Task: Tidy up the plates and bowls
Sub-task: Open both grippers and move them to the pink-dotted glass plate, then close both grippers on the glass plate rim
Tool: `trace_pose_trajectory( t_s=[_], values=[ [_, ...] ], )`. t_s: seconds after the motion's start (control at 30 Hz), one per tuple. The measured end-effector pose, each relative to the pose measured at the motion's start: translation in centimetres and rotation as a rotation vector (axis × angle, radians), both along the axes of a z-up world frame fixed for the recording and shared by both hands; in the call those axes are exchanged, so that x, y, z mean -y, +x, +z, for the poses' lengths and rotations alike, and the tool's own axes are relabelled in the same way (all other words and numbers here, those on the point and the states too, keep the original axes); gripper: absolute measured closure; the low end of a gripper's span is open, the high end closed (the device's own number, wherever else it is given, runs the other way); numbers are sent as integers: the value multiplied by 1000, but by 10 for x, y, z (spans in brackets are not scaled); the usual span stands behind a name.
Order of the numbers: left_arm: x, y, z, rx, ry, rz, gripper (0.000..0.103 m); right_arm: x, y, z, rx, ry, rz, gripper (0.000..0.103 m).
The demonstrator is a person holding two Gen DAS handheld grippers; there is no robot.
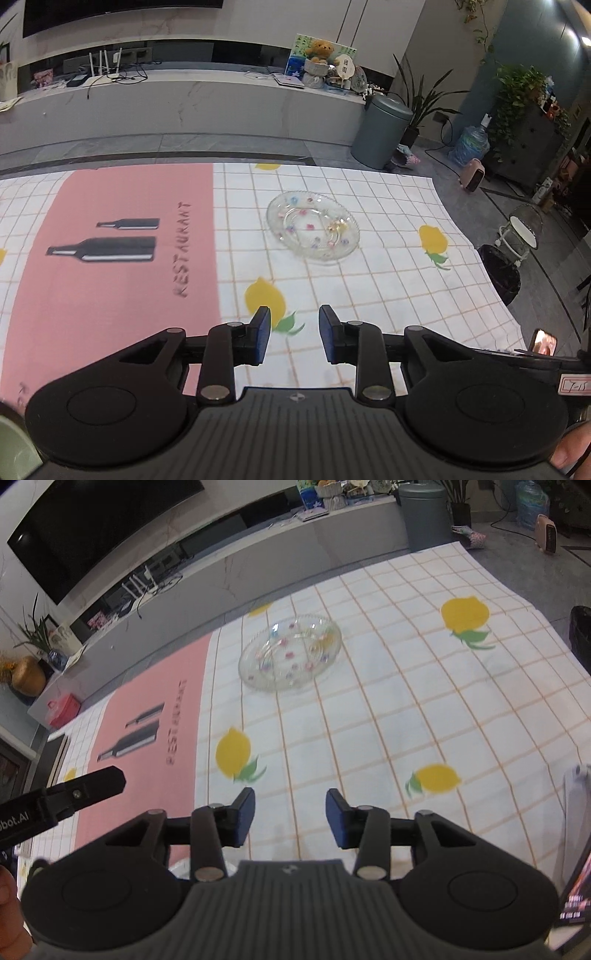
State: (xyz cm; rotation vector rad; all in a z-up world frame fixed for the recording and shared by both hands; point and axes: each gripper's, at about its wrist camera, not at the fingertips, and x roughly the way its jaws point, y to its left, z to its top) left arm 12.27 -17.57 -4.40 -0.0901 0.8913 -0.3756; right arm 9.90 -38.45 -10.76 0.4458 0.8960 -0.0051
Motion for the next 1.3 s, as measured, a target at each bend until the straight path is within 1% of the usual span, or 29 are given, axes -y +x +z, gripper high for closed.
trace_pose_trajectory(
  t_s=[0.2,0.37,0.47,0.63,0.77,0.83,1.03,1.23,1.3],
  values=[
    [11,30,-9,-27,-38,-1,66,15,28,-8,-9,16,-45,58],
    [12,62,-23,-66,-85,40,66,31,53,-17,-3,33,-99,58],
    [14,81,-31,-76,-91,51,66,39,67,-23,7,54,-123,58],
    [20,107,-43,-49,-73,31,65,51,93,-33,11,75,-149,58],
    [23,127,-54,-56,-76,29,66,64,111,-43,21,133,-185,59],
    [25,139,-61,-72,-80,28,66,68,120,-49,24,150,-204,59],
    [29,165,-81,-86,-77,63,66,78,144,-63,27,176,-225,59],
    [25,183,-100,-134,-111,107,66,84,163,-77,8,189,-241,60],
    [24,185,-104,-139,-118,119,66,84,165,-79,29,192,-240,61]
  ],
)
